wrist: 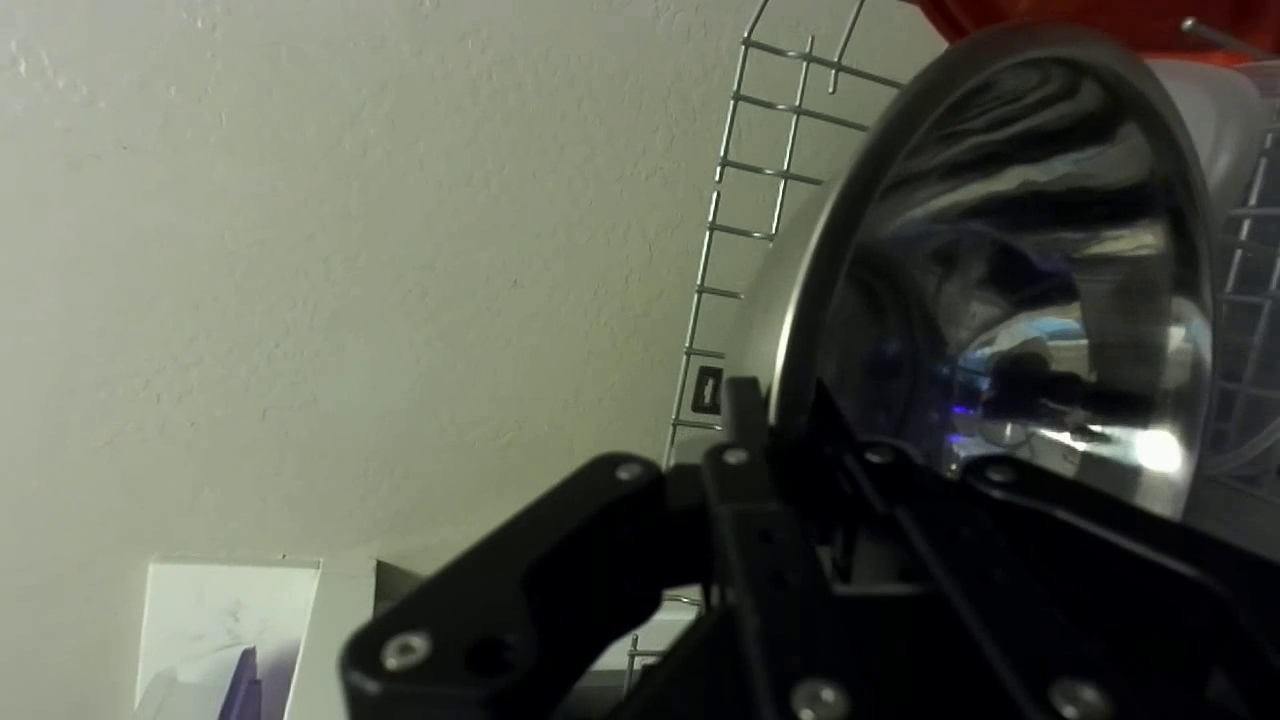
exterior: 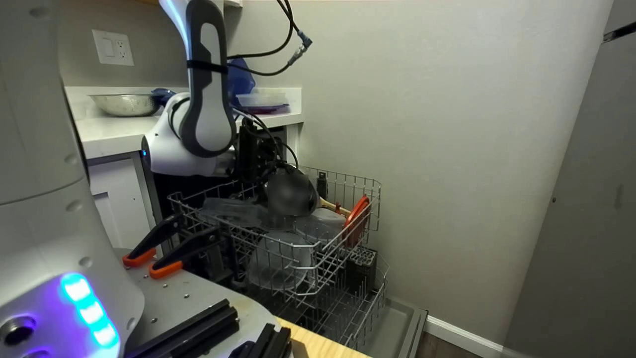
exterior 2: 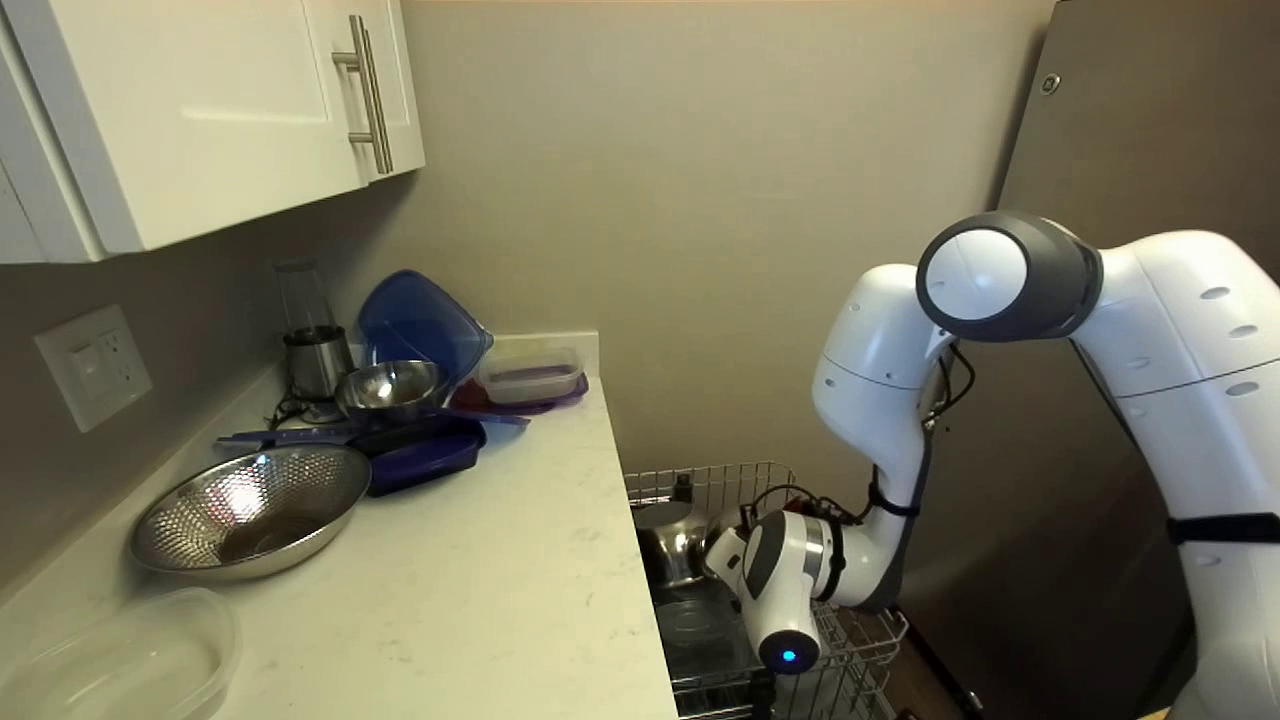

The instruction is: Pick up the silver bowl from the kitchen counter and place it upside down in the dishwasher

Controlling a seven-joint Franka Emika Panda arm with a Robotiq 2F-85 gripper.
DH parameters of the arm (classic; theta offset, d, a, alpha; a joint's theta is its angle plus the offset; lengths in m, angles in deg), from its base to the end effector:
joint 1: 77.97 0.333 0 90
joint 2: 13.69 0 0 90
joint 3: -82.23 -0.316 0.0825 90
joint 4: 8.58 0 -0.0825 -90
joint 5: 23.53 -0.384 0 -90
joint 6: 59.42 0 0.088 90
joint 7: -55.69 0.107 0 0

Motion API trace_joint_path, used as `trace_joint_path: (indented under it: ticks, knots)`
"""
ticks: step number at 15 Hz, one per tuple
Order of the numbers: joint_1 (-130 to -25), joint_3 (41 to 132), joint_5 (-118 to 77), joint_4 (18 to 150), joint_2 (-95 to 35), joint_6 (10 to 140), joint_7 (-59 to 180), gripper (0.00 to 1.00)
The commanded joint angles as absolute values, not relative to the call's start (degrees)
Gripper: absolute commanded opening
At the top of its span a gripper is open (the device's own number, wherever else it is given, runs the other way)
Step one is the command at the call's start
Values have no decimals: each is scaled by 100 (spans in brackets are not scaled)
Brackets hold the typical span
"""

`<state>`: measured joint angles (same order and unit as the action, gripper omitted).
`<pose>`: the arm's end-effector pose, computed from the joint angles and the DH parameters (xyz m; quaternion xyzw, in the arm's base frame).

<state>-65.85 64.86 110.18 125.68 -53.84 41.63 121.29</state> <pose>0.4225 0.1916 0.0502 0.5912 0.5216 0.3078 0.5326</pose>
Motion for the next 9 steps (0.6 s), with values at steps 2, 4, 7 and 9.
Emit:
trace_joint_path:
  ticks: [2,4,7,9]
  knots:
    - [-6662,6337,10565,12587,-5399,4284,11956,3]
    - [-6641,6328,10483,12585,-5394,4296,11947,3]
    - [-6639,6298,10562,12574,-5376,4475,11862,5]
    - [-6705,6259,10866,12630,-5294,4938,11768,37]
